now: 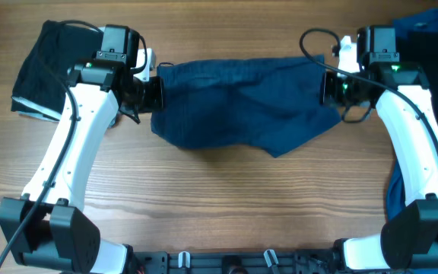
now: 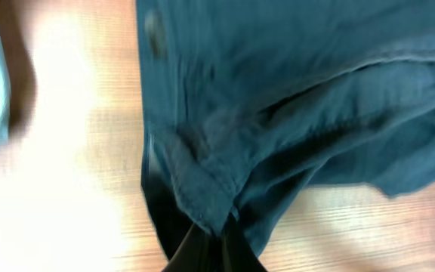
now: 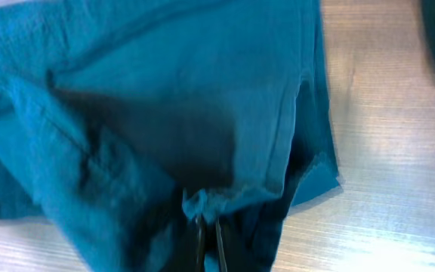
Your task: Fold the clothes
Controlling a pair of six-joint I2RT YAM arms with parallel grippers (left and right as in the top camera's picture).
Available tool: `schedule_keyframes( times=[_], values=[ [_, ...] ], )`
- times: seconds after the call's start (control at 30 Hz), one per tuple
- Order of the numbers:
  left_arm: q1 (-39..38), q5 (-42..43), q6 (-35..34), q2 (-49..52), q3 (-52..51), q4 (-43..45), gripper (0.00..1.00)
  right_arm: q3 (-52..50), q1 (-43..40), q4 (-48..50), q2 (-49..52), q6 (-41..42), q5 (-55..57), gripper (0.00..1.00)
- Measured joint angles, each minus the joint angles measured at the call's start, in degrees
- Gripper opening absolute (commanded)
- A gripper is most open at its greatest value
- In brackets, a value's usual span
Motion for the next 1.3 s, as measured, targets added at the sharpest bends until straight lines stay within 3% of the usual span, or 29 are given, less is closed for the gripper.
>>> schedule_keyframes(
  times=[0.2,0.4,0.67,0.83,0.97,1.03,1.07,1.1,1.13,1.17,1.23,1.3],
  values=[
    [0.0,0.0,-5.2,0.0,0.0,-13.4,0.04,-0.1,0.0,-20.0,0.0,2.2,0.0,0.04],
    [0.0,1.7,-8.2,0.0,0.0,-22.3,0.04,-0.1,0.0,-29.1,-3.5,6.3,1.1,0.04],
    [-1.1,1.9,-10.9,-4.6,0.0,-31.2,0.04,-0.4,0.0,-35.0,-17.7,11.5,2.4,0.04],
    [-9.0,1.9,-14.1,-7.7,-2.2,-31.9,0.04,-10.5,0.0,-34.2,-19.6,13.1,2.3,0.04],
    [-15.8,1.9,-18.2,-7.9,-13.0,-27.9,0.04,-13.2,0.0,-33.7,-19.5,14.8,1.9,0.04],
    [-18.6,2.8,-19.5,-7.9,-19.7,-26.6,0.08,-13.3,0.0,-34.1,-19.5,15.5,1.9,0.19],
    [-19.5,3.5,-19.9,-7.9,-22.6,-26.3,0.21,-13.3,0.0,-34.1,-19.5,16.0,1.9,0.43],
    [-20.2,4.2,-20.2,-7.9,-25.3,-26.1,0.42,-13.3,0.0,-34.1,-19.5,16.3,2.0,0.53],
    [-20.6,4.7,-20.5,-7.9,-27.6,-26.3,0.53,-13.3,0.0,-34.1,-19.5,16.7,2.0,0.56],
    [-20.8,5.0,-20.5,-7.9,-29.2,-26.9,0.55,-13.3,0.0,-34.1,-19.5,16.7,1.9,0.59],
    [-20.9,5.5,-20.8,-7.9,-30.4,-28.5,0.55,-13.1,0.0,-33.6,-19.5,16.4,1.9,0.58],
    [-20.9,5.7,-20.7,-7.9,-30.4,-28.9,0.45,-9.7,0.0,-32.0,-19.5,15.5,2.0,0.52]
  ],
)
